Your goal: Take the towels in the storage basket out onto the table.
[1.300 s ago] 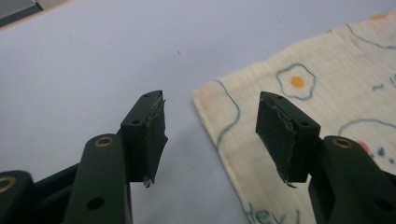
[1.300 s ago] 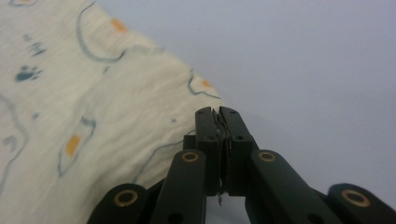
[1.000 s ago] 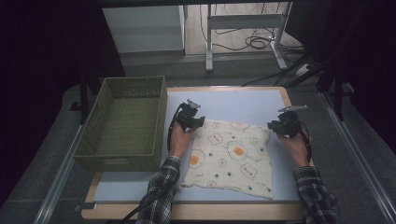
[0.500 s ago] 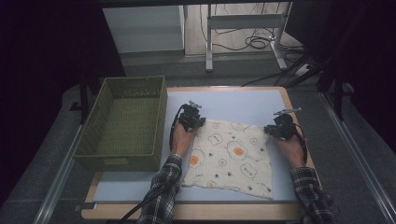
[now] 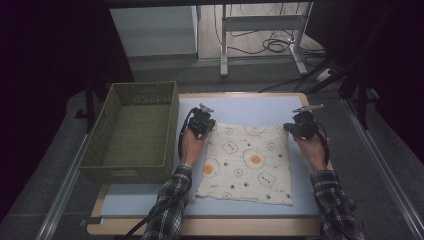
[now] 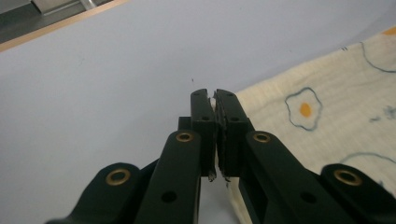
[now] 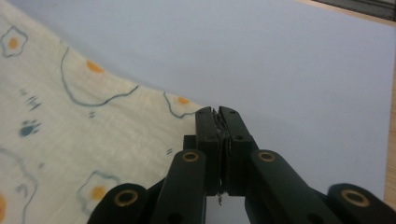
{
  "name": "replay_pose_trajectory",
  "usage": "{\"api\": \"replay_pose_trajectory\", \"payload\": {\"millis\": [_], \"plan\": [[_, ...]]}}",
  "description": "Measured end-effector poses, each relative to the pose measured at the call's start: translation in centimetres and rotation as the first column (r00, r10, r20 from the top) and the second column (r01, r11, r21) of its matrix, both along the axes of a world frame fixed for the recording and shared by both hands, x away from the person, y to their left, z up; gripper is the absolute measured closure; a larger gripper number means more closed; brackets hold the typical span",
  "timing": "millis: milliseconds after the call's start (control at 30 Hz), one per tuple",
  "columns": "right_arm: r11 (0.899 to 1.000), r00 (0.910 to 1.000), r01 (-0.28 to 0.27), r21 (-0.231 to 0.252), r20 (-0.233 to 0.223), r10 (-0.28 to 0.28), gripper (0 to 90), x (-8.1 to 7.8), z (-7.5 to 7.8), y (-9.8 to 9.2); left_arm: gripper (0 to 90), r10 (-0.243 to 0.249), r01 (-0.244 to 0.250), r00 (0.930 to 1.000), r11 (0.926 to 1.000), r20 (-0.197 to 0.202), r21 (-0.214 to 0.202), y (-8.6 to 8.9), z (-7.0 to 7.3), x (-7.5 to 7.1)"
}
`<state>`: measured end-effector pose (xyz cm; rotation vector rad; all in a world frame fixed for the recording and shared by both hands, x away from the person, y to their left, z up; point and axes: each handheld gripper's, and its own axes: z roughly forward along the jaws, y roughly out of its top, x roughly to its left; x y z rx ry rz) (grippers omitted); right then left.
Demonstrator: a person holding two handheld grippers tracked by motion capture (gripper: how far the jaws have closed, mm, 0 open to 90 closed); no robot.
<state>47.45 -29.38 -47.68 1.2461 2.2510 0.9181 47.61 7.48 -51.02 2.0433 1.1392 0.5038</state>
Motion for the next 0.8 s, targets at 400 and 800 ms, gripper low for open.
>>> {"api": "replay_pose_trajectory", "payload": {"millis": [400, 800], "plan": [[0.997, 0.997, -0.075, 0.033, 0.02, 0.075, 87.5, -5.0, -0.1, -1.1, 87.2, -0.041, 0.041, 0.999, 0.9982, 0.015, 0.043, -0.4, 0.5, -5.2], [0.989, 0.9925, -0.122, 0.087, 0.017, 0.121, 87.4, -10.2, -0.9, -2.4, 86.8, -0.115, 0.115, 0.993, 0.9933, 0.028, -0.005, 0.2, 1.0, -10.2]]}}
